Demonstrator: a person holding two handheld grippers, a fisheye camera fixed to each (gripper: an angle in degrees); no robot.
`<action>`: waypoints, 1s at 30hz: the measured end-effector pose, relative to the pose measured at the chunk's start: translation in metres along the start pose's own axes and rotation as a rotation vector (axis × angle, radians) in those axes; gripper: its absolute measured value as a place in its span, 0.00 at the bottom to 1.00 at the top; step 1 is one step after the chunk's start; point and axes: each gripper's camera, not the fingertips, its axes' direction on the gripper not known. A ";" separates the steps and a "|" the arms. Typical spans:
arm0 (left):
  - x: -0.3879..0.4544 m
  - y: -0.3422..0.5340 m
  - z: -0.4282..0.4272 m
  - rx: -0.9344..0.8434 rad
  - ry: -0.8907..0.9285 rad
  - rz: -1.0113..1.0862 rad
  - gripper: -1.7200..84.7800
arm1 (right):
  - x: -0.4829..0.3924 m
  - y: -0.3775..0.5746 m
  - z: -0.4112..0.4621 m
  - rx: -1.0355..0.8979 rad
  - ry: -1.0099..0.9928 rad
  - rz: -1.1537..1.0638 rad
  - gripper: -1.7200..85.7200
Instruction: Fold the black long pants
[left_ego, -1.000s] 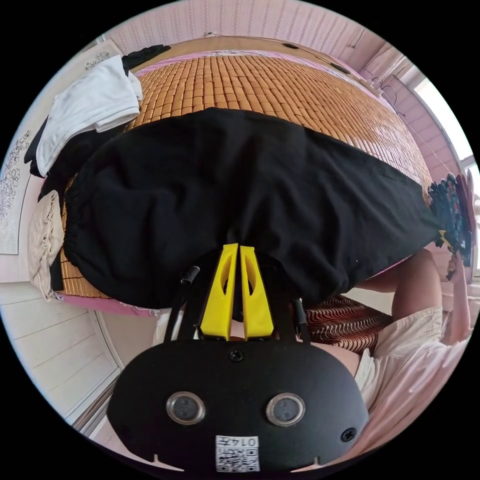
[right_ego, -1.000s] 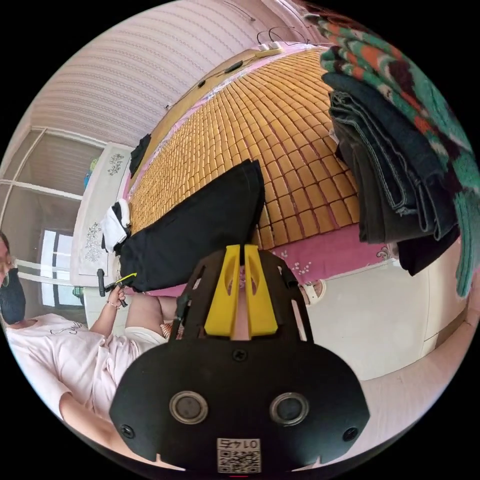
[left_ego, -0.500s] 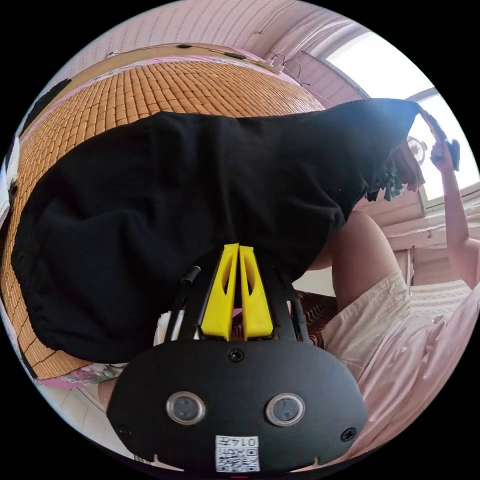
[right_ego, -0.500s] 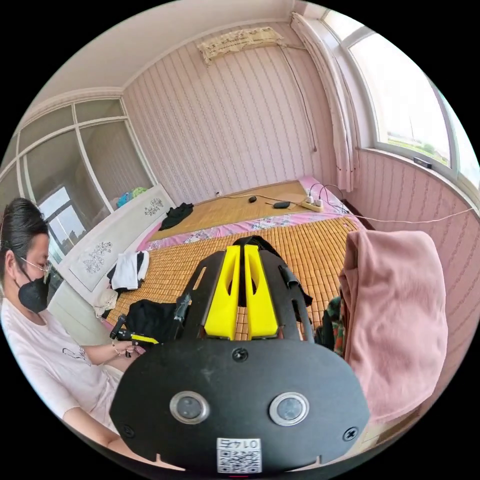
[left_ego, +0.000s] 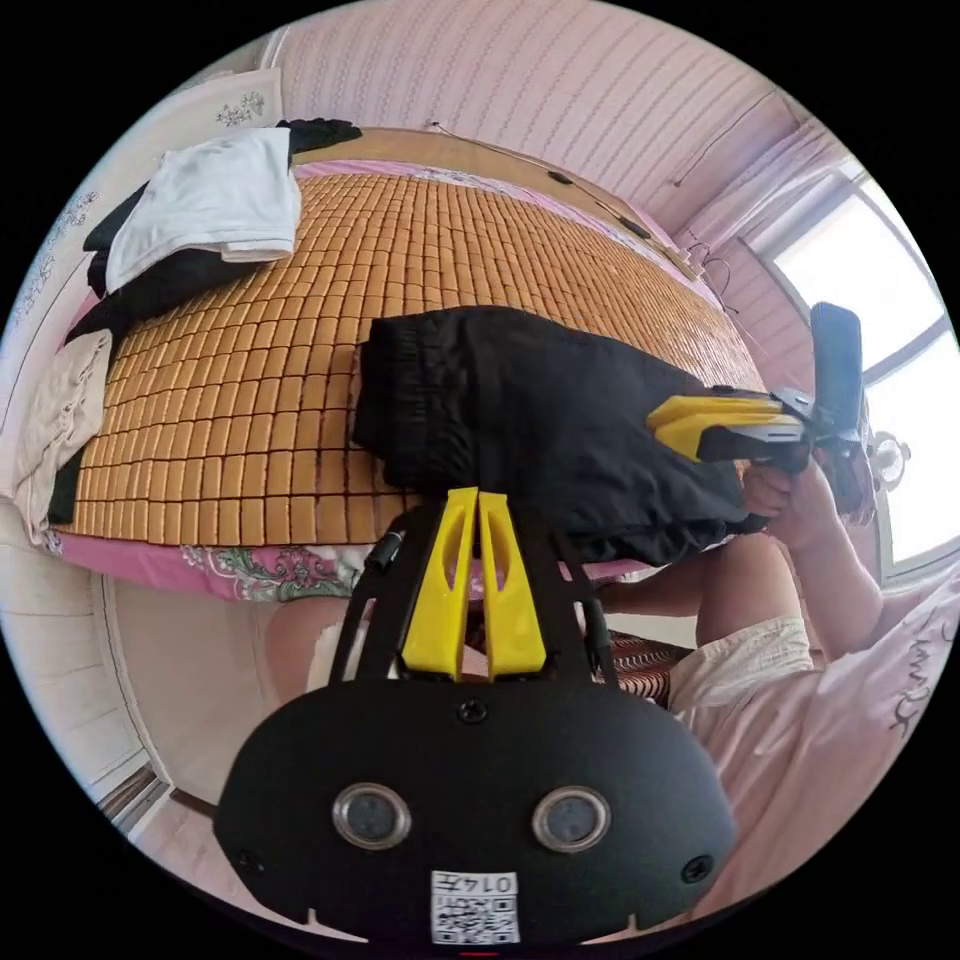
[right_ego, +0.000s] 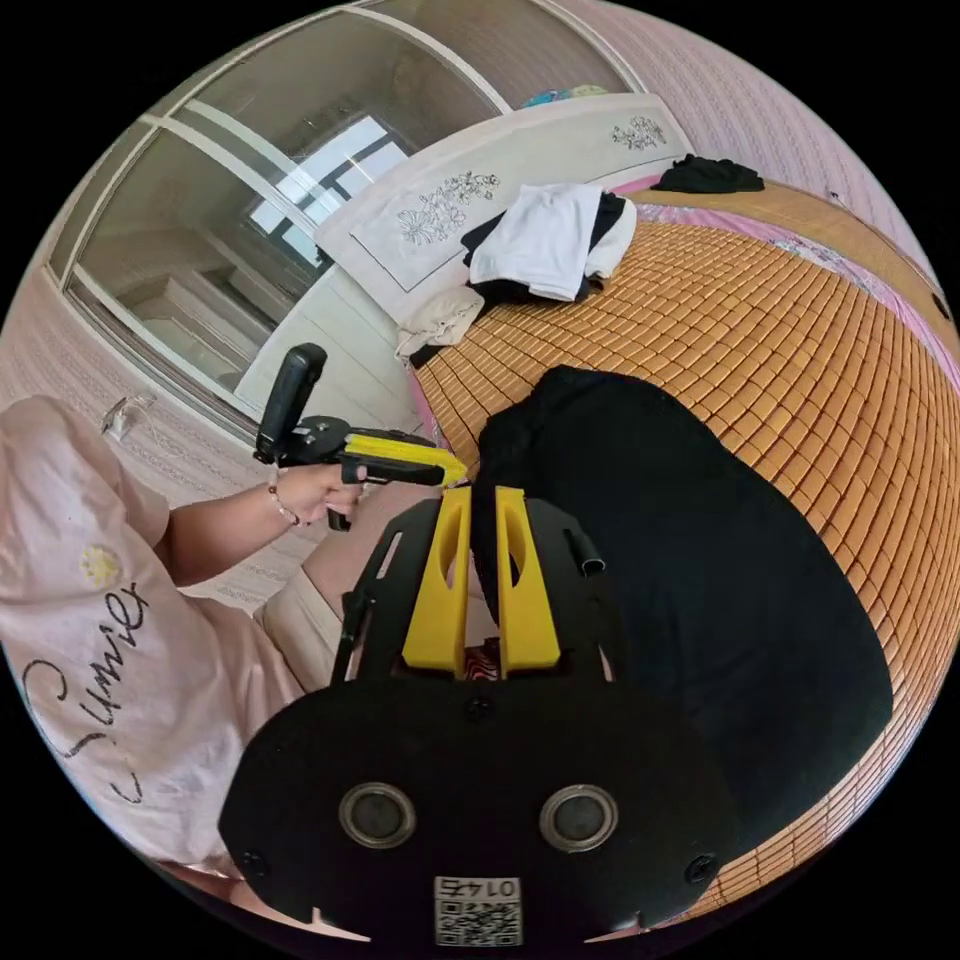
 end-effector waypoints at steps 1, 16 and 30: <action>-0.008 0.003 -0.003 0.000 0.001 -0.019 0.01 | 0.003 -0.002 0.007 -0.011 -0.012 0.014 0.09; 0.018 0.002 0.046 -0.203 0.065 0.026 0.12 | 0.010 -0.188 0.106 -0.202 0.323 -0.162 0.17; 0.065 0.039 0.000 0.055 -0.050 0.150 0.02 | 0.008 -0.227 0.121 -0.170 0.324 -0.103 0.03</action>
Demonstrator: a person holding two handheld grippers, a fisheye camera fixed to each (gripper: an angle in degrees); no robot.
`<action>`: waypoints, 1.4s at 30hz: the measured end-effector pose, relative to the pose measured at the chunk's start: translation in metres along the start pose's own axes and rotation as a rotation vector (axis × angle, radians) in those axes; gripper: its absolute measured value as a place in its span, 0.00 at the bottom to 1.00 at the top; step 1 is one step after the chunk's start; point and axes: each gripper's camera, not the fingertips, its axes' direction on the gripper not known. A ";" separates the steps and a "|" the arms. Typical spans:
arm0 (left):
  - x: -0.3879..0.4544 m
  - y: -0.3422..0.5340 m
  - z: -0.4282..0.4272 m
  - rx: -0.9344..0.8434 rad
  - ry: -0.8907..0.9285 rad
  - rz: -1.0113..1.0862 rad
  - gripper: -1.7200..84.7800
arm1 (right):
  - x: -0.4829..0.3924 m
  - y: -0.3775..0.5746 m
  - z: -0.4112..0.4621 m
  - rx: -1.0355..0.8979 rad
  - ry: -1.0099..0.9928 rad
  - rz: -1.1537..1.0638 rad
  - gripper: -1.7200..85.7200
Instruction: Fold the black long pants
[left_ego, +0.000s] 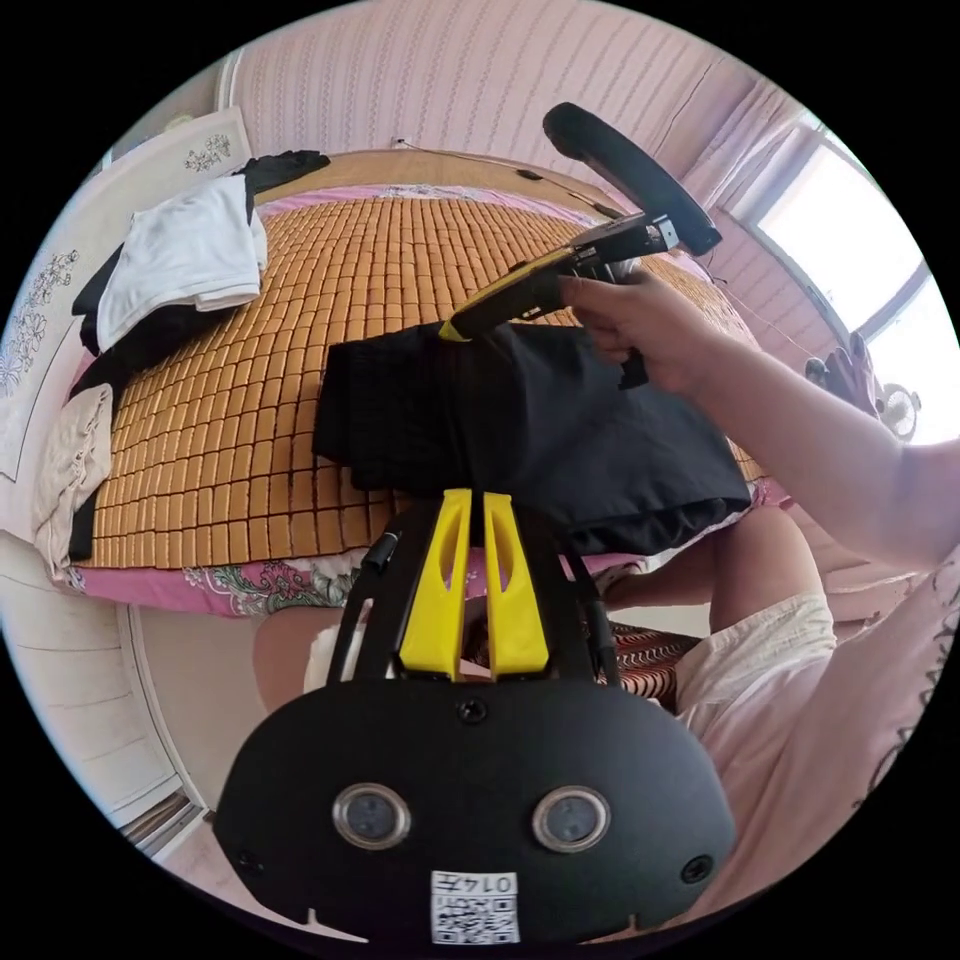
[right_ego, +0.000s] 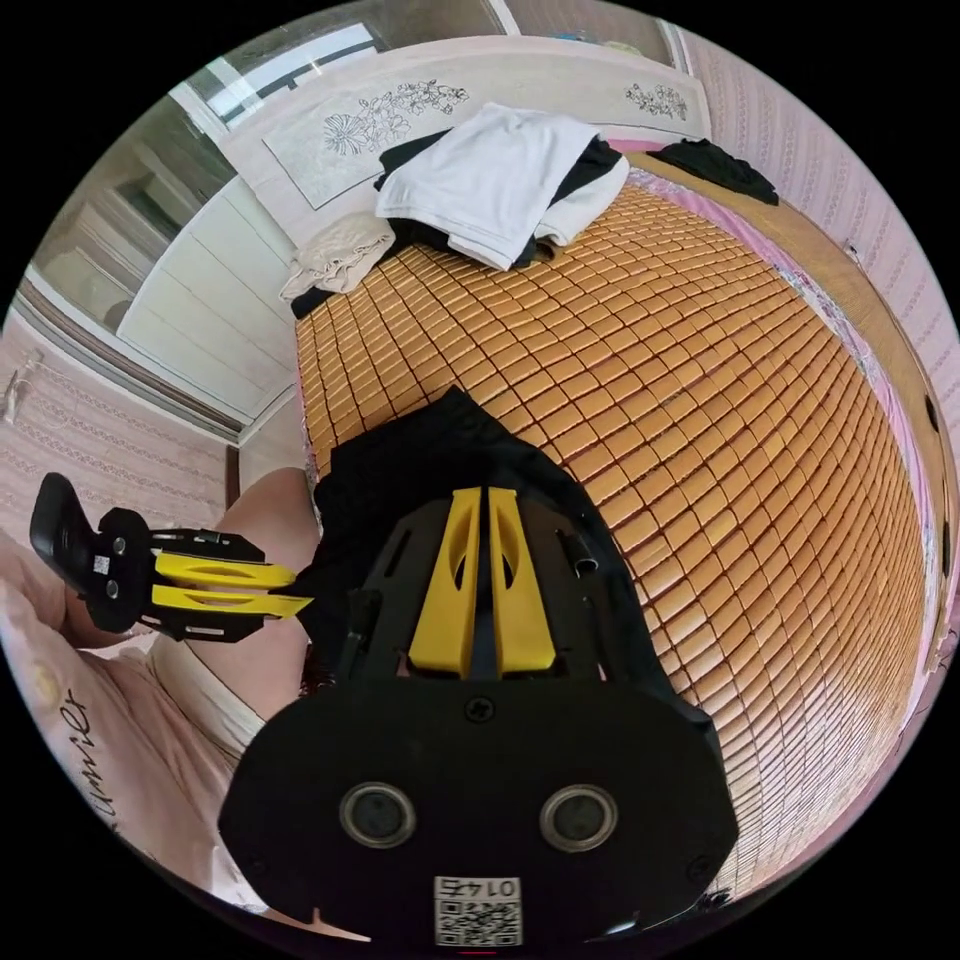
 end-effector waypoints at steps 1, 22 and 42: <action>0.003 0.001 -0.006 0.025 0.001 0.006 0.02 | -0.001 -0.001 -0.013 0.040 -0.002 -0.011 0.03; -0.011 0.010 -0.048 0.136 -0.031 -0.040 0.02 | -0.016 -0.087 -0.048 0.178 -0.114 -0.154 0.03; 0.102 -0.029 0.093 -0.093 0.198 0.322 0.02 | 0.016 0.112 -0.008 -0.211 0.061 0.192 0.02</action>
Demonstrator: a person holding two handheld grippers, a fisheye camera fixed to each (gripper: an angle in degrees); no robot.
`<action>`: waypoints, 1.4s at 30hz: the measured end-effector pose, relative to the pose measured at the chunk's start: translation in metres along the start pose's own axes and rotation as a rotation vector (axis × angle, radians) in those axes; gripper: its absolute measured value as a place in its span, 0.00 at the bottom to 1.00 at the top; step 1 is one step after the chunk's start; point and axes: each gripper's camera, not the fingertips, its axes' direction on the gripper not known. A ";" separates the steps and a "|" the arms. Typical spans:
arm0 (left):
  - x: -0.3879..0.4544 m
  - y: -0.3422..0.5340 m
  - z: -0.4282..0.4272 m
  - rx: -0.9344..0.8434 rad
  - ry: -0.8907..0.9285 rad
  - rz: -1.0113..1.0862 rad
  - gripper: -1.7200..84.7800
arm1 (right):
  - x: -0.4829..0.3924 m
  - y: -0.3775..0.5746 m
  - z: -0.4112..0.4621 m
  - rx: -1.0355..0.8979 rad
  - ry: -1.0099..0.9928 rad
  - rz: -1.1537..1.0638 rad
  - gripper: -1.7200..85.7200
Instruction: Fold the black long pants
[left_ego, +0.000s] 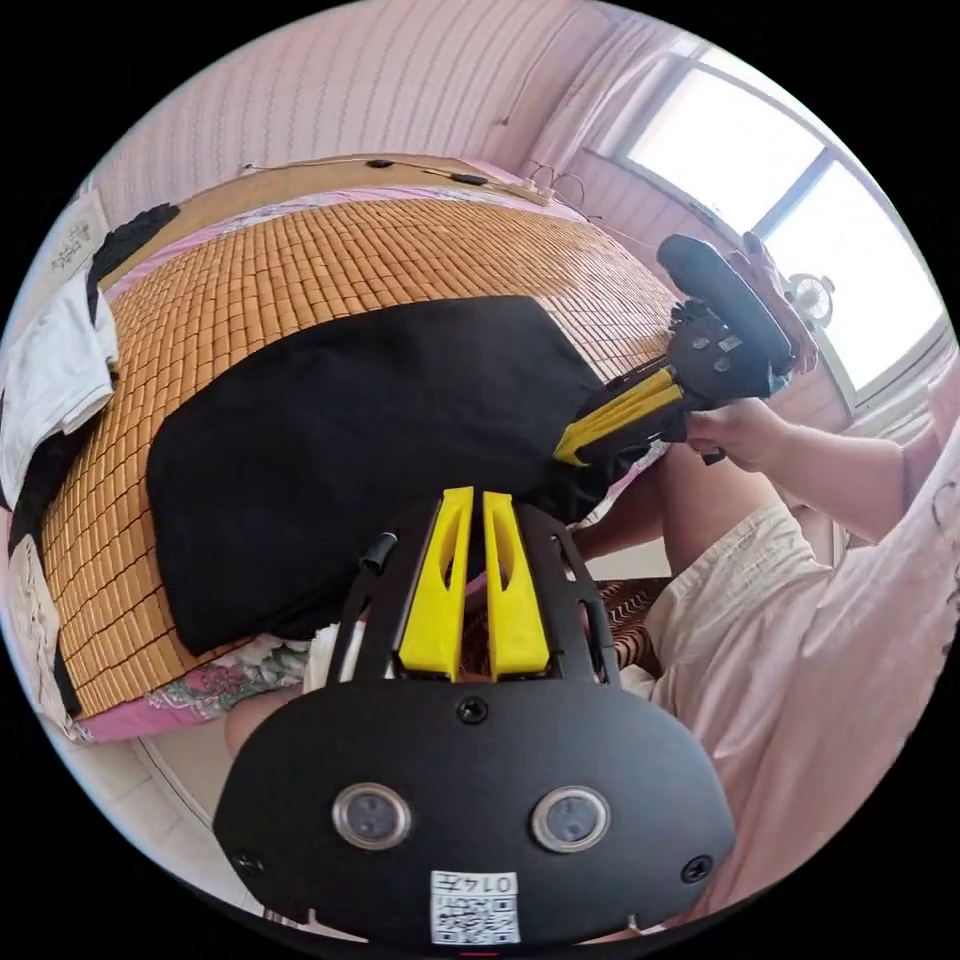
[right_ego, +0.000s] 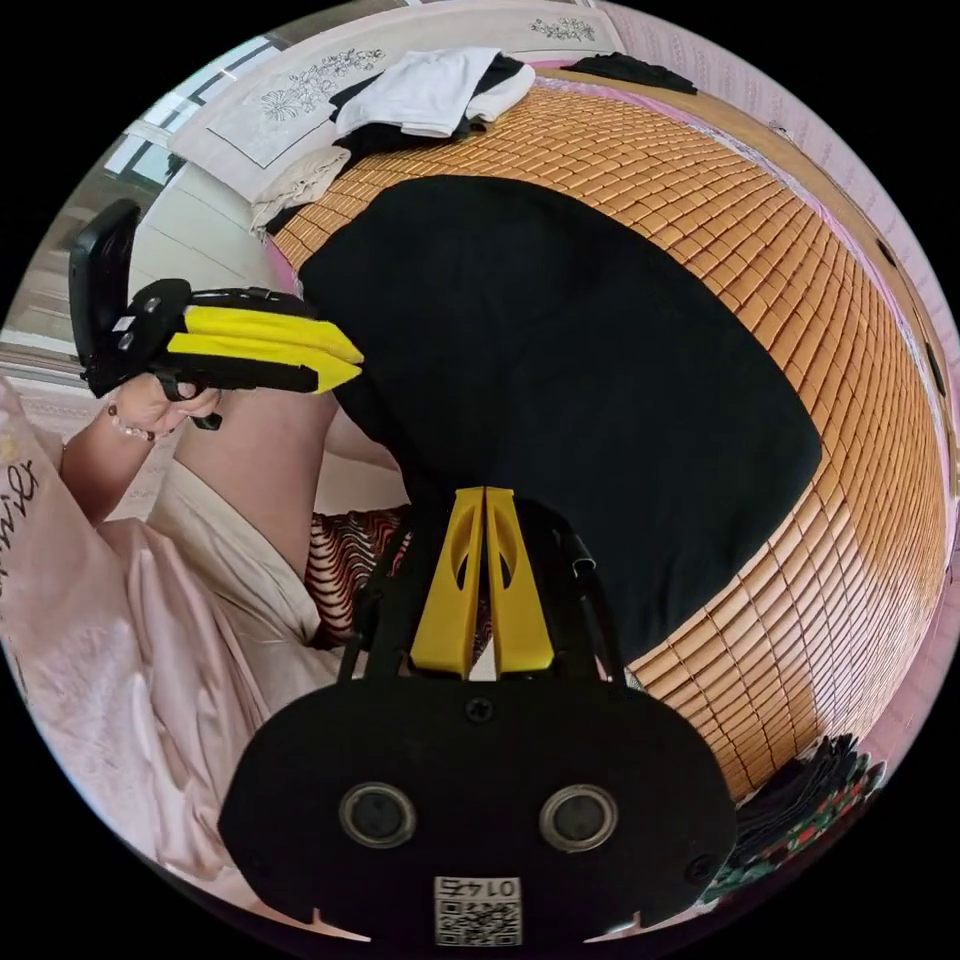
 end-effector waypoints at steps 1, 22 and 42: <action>0.006 -0.007 0.012 -0.012 -0.003 0.026 0.01 | 0.003 -0.006 -0.010 0.058 0.018 -0.005 0.02; 0.019 -0.042 0.078 -0.119 -0.053 0.054 0.01 | 0.114 -0.095 -0.011 -0.027 0.102 -0.038 0.02; 0.010 -0.257 0.111 -0.015 0.114 0.209 0.08 | 0.212 0.301 -0.017 0.166 -0.384 0.682 0.15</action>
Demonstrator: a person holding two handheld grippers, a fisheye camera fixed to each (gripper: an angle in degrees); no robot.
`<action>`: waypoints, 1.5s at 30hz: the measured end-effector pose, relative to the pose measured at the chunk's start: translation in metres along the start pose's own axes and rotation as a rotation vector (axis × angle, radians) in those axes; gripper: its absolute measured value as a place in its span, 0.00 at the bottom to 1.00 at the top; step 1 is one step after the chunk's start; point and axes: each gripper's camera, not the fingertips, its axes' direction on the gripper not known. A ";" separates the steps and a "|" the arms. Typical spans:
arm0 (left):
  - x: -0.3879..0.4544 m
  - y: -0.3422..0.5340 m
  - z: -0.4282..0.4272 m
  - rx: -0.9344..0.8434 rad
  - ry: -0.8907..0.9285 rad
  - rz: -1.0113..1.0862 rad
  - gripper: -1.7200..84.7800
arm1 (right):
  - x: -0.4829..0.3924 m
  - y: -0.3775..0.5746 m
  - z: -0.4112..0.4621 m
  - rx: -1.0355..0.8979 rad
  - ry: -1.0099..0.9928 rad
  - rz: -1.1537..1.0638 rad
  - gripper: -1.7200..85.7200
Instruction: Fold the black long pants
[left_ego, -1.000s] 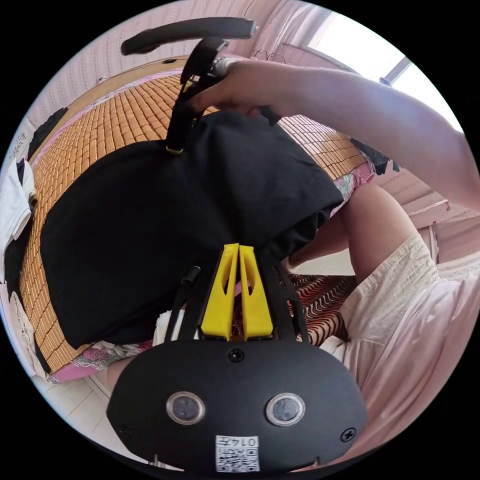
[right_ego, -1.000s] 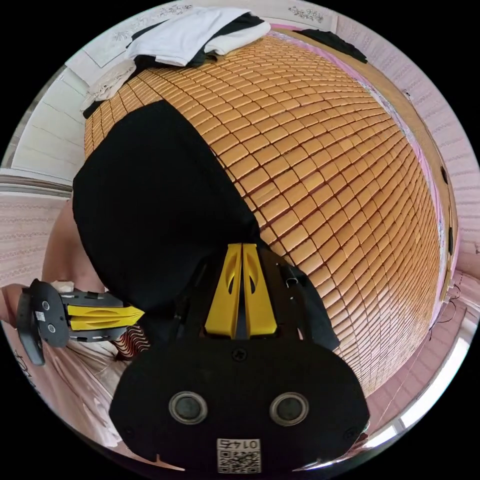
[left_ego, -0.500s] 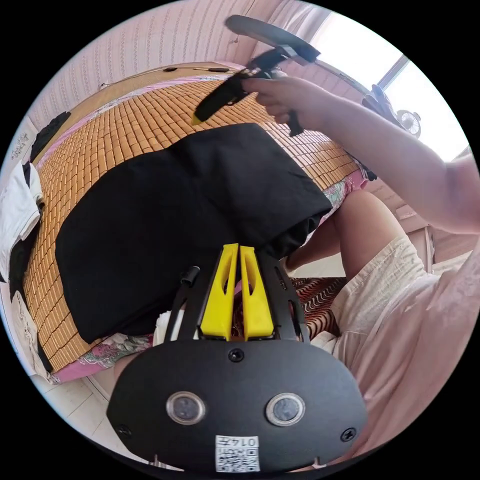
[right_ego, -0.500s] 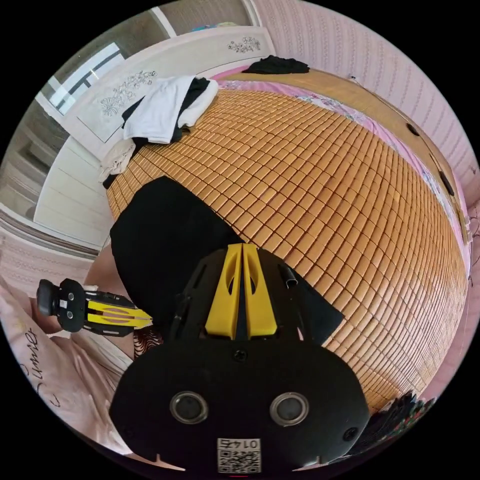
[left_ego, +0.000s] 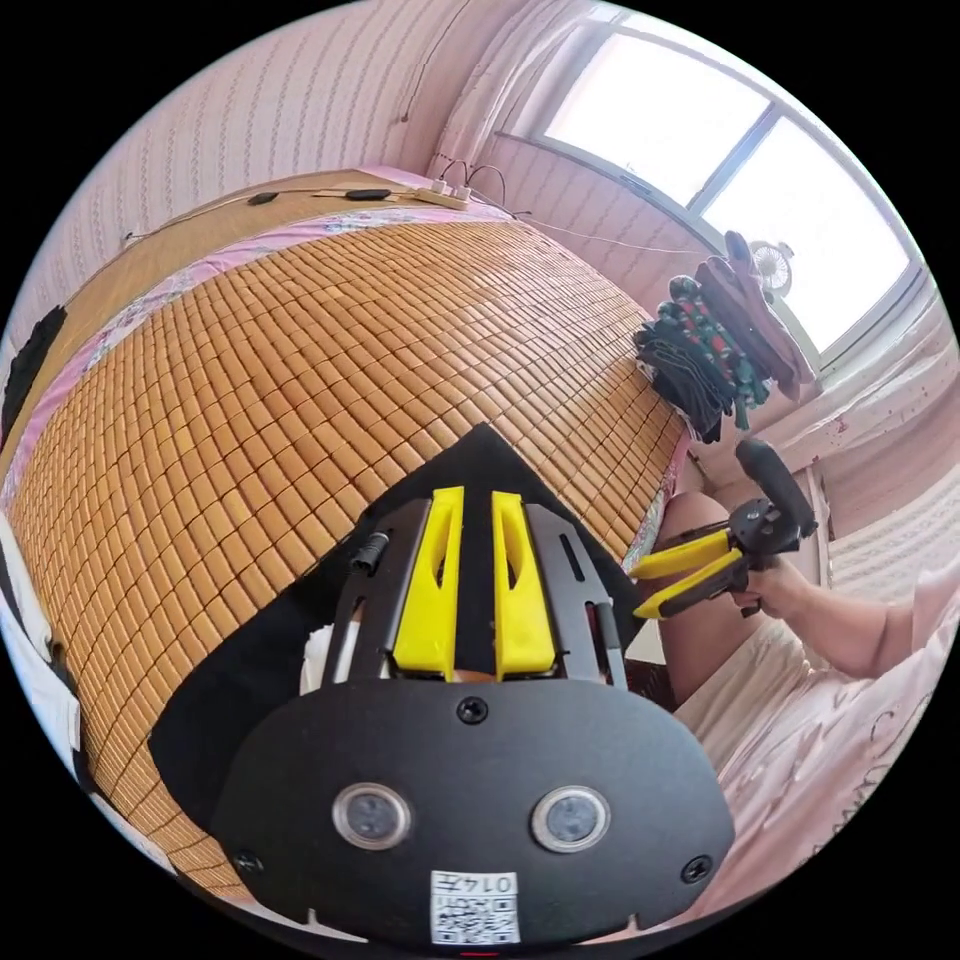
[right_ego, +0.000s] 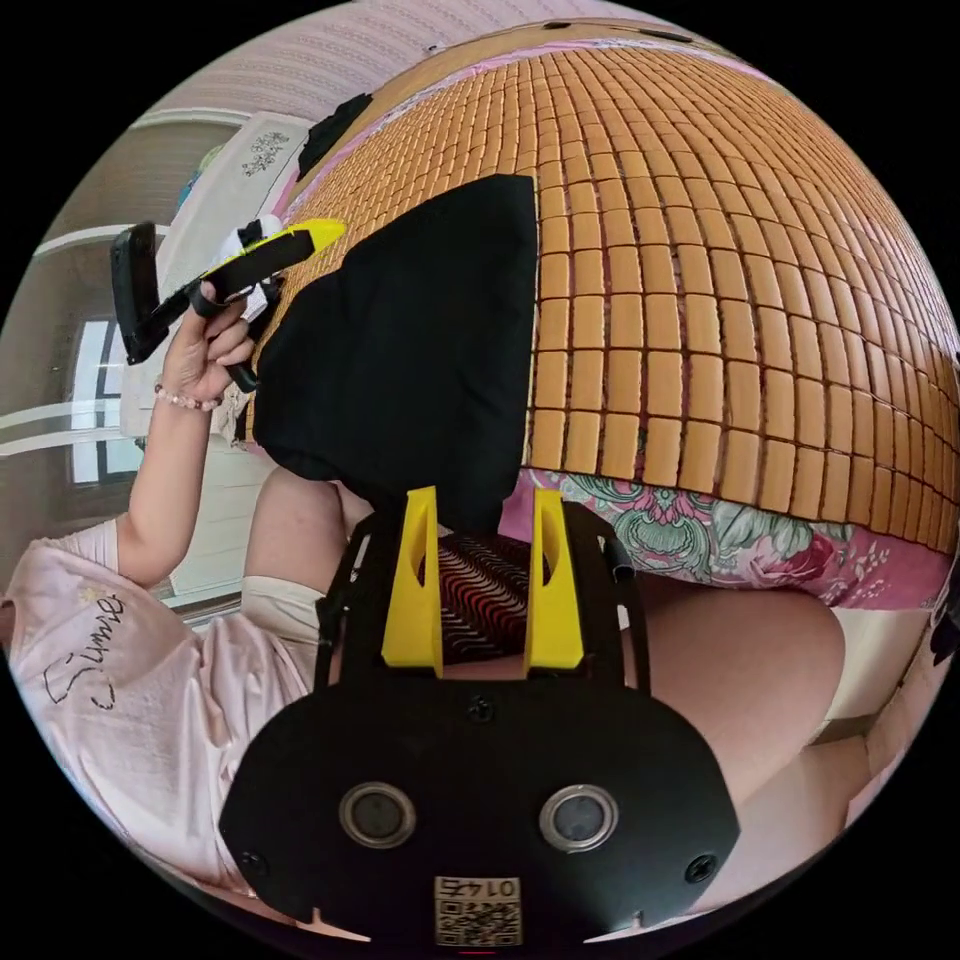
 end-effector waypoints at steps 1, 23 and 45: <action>0.000 -0.018 0.012 -0.023 -0.025 0.005 0.09 | 0.008 0.003 0.000 -0.014 -0.025 -0.006 0.13; -0.004 -0.126 -0.007 0.133 0.282 0.047 0.01 | 0.077 0.130 -0.187 0.486 -0.050 -0.190 0.03; -0.051 0.104 -0.053 0.076 0.036 -0.407 0.11 | -0.052 0.062 -0.061 0.186 0.160 -0.516 0.02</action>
